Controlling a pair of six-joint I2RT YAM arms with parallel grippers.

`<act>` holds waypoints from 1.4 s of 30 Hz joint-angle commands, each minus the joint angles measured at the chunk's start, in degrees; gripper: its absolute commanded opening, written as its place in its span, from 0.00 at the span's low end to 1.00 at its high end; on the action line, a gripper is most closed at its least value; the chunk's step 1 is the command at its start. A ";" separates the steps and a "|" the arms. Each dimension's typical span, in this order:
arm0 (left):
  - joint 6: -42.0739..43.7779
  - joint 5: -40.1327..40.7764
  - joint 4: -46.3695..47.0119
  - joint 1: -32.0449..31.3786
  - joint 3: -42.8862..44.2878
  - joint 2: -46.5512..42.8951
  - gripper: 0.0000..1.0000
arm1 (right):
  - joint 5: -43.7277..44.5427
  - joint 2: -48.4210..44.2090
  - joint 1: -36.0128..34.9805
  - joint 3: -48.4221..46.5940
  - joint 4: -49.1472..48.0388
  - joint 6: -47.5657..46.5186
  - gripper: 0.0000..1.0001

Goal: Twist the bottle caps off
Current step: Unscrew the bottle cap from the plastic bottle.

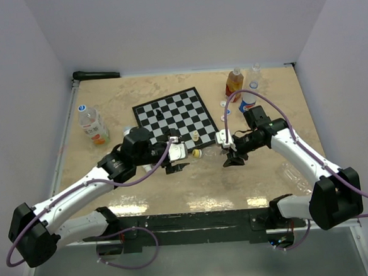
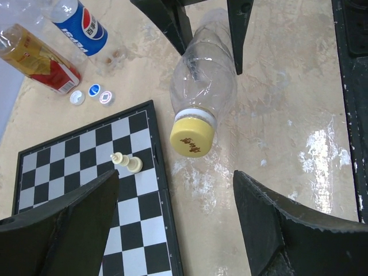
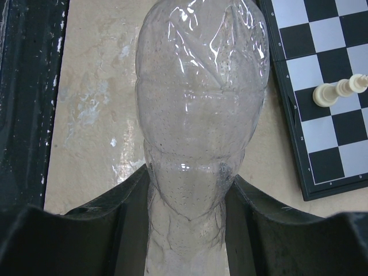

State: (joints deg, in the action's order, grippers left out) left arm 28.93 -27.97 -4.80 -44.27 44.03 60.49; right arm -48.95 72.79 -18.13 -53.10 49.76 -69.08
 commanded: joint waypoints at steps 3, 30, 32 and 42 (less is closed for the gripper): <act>1.83 -3.50 3.92 0.06 2.29 1.65 0.84 | -0.62 -0.11 -0.41 -0.78 0.43 -0.88 0.01; 3.59 -3.41 6.03 0.06 0.35 2.44 0.83 | -0.53 0.07 -0.50 -0.78 0.43 -0.97 0.01; 3.94 -3.50 6.03 0.06 0.09 2.53 0.83 | -0.53 0.07 -0.50 -0.78 0.43 -0.97 0.01; 4.65 -3.50 5.76 0.06 0.09 2.53 0.83 | -0.45 0.07 -0.68 -0.78 0.43 -0.97 0.01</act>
State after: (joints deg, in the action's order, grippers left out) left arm 32.14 -29.87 -1.76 -44.27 44.03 63.44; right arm -48.93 72.82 -18.39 -53.10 49.76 -69.28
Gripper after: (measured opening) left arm 0.832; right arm 0.479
